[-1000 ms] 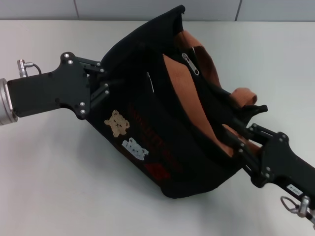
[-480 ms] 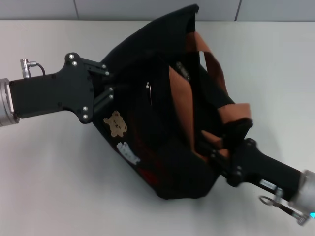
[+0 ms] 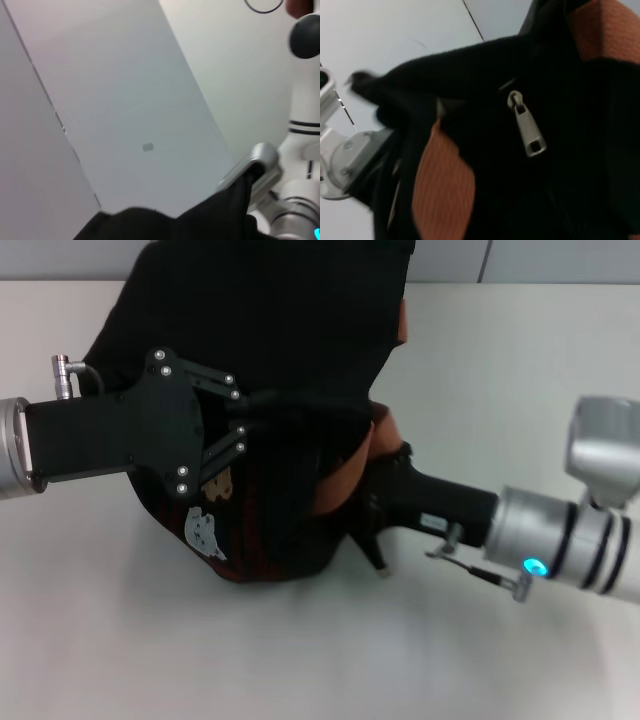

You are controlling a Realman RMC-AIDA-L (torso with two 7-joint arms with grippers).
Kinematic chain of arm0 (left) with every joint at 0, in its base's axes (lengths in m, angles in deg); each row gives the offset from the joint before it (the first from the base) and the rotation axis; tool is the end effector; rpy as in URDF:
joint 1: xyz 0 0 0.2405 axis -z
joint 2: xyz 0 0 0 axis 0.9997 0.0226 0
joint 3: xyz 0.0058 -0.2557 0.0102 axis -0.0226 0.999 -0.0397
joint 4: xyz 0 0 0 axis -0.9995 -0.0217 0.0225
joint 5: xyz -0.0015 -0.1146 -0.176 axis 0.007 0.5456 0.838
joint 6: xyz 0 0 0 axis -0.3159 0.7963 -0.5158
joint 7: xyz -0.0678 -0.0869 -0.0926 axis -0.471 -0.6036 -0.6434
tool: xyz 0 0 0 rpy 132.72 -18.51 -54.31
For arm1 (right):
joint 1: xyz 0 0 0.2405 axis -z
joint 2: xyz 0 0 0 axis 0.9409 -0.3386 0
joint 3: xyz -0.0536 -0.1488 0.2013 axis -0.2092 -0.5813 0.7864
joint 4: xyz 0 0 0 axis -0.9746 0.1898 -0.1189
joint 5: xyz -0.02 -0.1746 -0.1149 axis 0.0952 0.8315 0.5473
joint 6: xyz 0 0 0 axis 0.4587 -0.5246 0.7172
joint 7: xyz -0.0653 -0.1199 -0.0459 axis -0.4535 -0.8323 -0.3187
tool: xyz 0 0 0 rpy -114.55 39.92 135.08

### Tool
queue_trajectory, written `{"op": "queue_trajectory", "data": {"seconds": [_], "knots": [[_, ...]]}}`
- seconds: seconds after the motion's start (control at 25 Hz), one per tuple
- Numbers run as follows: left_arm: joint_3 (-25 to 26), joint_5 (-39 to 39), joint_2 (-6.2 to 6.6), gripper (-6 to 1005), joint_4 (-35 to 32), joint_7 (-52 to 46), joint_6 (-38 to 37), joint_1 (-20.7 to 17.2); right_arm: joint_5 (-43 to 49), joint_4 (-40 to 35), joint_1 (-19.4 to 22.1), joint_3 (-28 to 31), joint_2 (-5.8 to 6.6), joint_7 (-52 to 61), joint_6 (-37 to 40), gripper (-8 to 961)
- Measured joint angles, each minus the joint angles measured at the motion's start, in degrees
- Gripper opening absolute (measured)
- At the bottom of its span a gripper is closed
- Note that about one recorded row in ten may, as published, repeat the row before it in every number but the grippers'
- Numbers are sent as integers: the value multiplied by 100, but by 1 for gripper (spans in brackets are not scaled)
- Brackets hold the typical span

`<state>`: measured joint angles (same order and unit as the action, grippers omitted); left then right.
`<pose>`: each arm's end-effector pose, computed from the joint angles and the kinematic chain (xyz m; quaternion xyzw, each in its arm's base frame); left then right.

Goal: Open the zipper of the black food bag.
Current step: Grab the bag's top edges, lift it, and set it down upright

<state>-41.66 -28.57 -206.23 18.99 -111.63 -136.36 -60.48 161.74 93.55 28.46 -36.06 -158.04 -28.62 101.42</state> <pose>-0.2276 0.3024 0.0298 -0.9090 0.1754 -0.3355 0.1743 0.2125 0.3024 -0.1161 -0.8814 0.2854 0.3667 0.0854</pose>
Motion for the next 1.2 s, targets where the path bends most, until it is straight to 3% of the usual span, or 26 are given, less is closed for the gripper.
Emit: {"op": "queue_trajectory", "data": {"seconds": [0.16, 0.36, 0.64, 1.0, 1.04, 1.2], "knots": [[-3, -10, -11, 85, 2, 122, -19, 8, 0, 31, -387, -3, 0, 527, -501, 226], [-98, -46, -14, 85, 81, 327, 255, -8, -1, -38, -297, -8, 0, 734, -653, 229], [-434, -31, -22, 85, 122, 364, 849, -67, -5, -394, 333, -42, 39, 1013, -191, 295], [-389, -4, -20, 85, 237, 467, 910, -87, -90, -1458, 1525, 101, 49, 932, 1483, 499], [-390, -4, -19, 85, 235, 461, 910, -88, -91, -1517, 1594, 120, 49, 872, 1565, 551], [-420, -4, -26, 85, 234, 449, 911, -85, -92, -1553, 1699, 159, 50, 464, 1834, 547]]}}
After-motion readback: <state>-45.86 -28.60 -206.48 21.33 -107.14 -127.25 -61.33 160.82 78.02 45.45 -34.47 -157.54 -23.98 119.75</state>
